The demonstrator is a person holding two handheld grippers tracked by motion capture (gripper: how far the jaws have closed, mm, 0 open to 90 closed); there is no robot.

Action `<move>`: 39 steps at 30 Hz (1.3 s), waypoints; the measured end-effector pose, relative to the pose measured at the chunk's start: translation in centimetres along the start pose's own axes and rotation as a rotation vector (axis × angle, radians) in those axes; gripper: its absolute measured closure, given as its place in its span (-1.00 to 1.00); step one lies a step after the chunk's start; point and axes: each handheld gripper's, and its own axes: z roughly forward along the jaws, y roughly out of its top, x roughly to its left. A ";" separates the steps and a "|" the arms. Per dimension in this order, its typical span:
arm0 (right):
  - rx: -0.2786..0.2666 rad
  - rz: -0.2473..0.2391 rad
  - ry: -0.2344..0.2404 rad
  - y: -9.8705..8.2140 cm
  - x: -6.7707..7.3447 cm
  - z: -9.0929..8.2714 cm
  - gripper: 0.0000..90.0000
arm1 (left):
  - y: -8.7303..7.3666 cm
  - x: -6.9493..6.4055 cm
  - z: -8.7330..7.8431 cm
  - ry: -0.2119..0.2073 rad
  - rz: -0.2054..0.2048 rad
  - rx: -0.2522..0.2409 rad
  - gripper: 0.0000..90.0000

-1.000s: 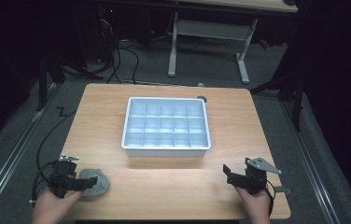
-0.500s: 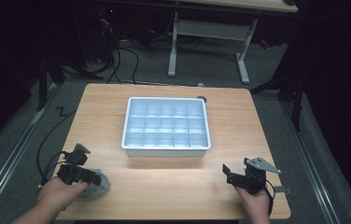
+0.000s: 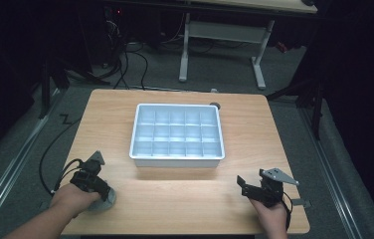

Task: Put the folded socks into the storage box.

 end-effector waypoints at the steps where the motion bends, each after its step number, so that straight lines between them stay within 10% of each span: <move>1: 0.000 0.001 0.001 0.0 0.0 0.0 -0.83 | -0.1 -0.1 0.0 0.003 0.003 -0.003 -0.31; 8: -0.001 -0.004 0.004 0.0 0.2 0.0 -0.82 | -0.2 0.3 -0.2 -0.020 -0.023 -0.040 -0.15; 15: 0.003 0.001 0.008 -0.1 0.2 0.0 -0.79 | -0.2 0.1 -0.5 -0.072 -0.025 -0.051 0.48; 25: -0.004 0.001 0.008 -0.1 0.3 -0.1 -0.75 | 0.8 0.1 -0.9 -0.092 -0.060 -0.016 0.61; 39: -0.011 0.006 0.009 -0.2 0.2 -0.3 -0.71 | 6.0 -6.7 -6.6 -0.144 -0.044 -0.051 0.60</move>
